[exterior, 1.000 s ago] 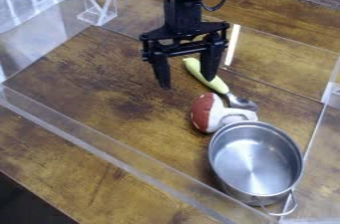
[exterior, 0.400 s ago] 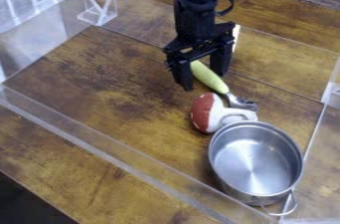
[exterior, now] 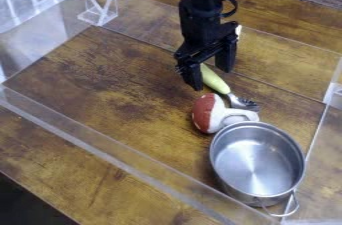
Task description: Move the green spoon to the left
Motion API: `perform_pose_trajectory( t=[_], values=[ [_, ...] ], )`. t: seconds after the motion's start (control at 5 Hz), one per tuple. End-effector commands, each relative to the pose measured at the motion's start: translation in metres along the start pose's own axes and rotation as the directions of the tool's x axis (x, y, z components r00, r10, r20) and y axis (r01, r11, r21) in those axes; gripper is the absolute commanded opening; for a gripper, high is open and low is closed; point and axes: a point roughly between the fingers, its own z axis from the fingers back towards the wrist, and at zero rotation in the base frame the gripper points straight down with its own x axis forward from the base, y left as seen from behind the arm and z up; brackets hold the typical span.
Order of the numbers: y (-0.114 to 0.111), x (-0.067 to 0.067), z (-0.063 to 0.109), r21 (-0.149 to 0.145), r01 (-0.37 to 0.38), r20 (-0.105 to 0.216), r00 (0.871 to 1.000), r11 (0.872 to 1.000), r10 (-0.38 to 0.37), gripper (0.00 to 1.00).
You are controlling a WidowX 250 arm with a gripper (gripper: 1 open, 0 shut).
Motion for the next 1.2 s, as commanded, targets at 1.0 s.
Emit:
perform_pose_trajectory(
  t=[1.0],
  values=[
    [-0.024,0.022,0.011,-0.09,0.069,0.15,0.987,0.994,-0.055,1.0]
  ],
)
